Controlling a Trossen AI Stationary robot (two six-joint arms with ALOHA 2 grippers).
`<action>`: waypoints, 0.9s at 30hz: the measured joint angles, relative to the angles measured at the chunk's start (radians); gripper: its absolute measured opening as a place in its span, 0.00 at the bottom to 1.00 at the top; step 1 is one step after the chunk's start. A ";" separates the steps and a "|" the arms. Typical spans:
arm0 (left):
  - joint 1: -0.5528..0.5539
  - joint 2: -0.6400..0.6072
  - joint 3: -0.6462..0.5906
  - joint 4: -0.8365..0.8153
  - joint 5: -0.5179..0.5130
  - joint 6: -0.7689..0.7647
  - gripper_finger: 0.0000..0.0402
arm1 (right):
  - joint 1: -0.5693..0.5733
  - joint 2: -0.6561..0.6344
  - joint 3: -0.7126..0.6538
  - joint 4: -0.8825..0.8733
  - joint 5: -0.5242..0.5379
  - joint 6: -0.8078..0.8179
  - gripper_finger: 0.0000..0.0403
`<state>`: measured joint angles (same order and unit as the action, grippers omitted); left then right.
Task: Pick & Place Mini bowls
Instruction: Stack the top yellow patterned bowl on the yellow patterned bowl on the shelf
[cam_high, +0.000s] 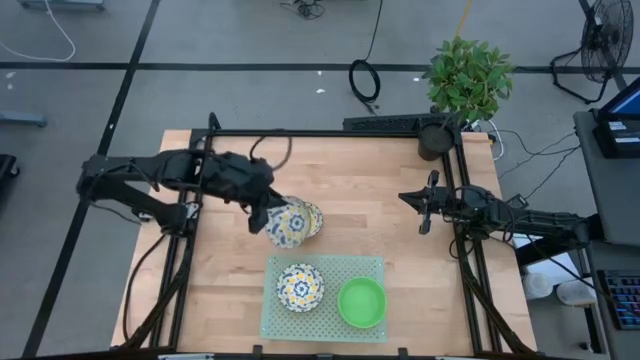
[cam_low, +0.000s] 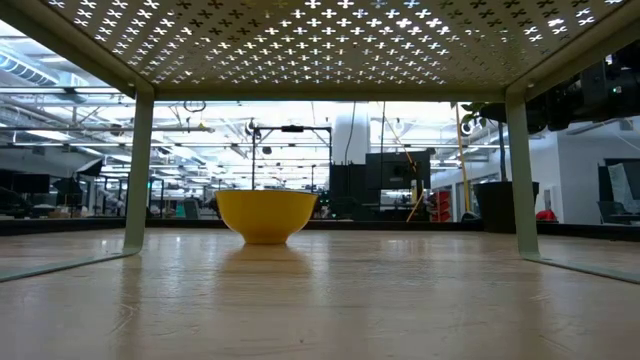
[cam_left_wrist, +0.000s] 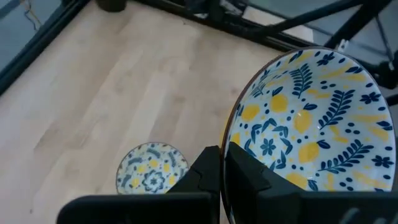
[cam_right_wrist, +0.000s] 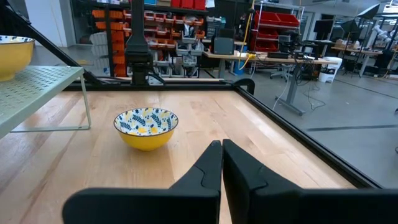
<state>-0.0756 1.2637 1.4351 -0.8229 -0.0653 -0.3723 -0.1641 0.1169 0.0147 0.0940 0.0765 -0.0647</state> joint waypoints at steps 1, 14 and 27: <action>-0.021 0.027 0.056 -0.028 -0.015 -0.002 0.02 | 0.000 0.000 0.000 0.001 0.000 0.000 0.00; -0.174 0.345 0.402 -0.321 0.132 0.144 0.02 | 0.000 0.010 0.000 0.002 0.000 0.000 0.00; -0.221 0.457 0.400 -0.327 0.197 0.187 0.02 | 0.000 0.010 0.000 0.002 0.000 0.000 0.00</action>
<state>-0.2965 1.7204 1.8351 -1.1495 0.1316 -0.1850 -0.1639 0.1268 0.0145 0.0956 0.0768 -0.0647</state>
